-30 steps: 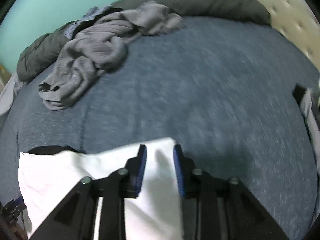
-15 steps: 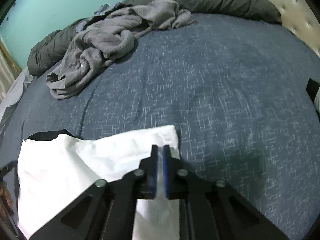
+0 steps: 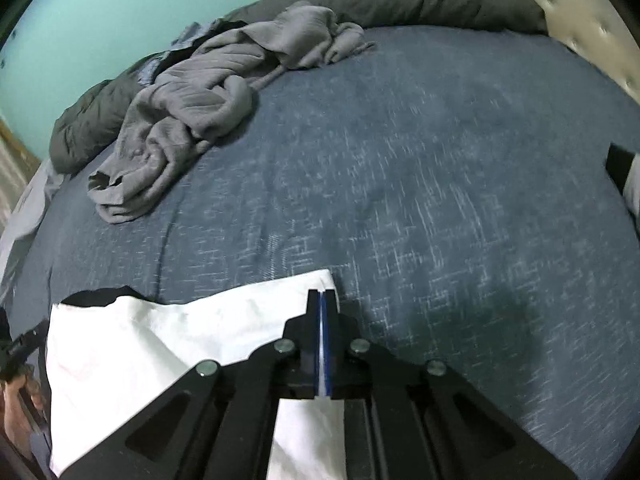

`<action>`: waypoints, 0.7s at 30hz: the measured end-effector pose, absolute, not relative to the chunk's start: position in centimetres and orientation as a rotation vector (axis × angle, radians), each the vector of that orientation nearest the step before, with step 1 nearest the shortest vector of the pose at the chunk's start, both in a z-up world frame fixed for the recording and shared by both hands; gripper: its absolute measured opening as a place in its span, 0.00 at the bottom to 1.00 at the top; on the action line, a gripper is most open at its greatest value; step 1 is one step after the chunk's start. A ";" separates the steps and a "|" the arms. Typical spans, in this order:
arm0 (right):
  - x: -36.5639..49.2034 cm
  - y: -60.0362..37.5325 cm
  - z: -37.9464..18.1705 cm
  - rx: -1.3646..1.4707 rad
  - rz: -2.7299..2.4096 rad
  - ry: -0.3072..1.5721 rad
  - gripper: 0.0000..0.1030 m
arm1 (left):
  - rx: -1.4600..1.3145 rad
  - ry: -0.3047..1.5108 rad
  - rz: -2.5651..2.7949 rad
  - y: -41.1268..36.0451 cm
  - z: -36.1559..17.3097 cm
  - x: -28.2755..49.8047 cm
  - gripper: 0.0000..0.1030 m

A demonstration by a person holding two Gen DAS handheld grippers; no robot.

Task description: Fold clothes

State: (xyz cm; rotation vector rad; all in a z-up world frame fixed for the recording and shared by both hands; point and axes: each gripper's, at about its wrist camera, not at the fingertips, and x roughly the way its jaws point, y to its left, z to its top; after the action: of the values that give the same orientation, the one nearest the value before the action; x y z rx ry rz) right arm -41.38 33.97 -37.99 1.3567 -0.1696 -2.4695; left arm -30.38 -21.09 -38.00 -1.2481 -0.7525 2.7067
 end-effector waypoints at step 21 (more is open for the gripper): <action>-39.5 33.6 -35.7 1.126 -2.602 -0.060 0.03 | -1.142 -0.769 2.799 -23.4 -35.8 -29.0 0.00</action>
State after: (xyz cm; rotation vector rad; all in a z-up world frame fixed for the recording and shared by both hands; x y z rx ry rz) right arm -39.47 33.55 -35.72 1.1256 -0.0600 -2.6018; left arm -29.04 -23.35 -35.76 -1.1424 -0.7686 2.7989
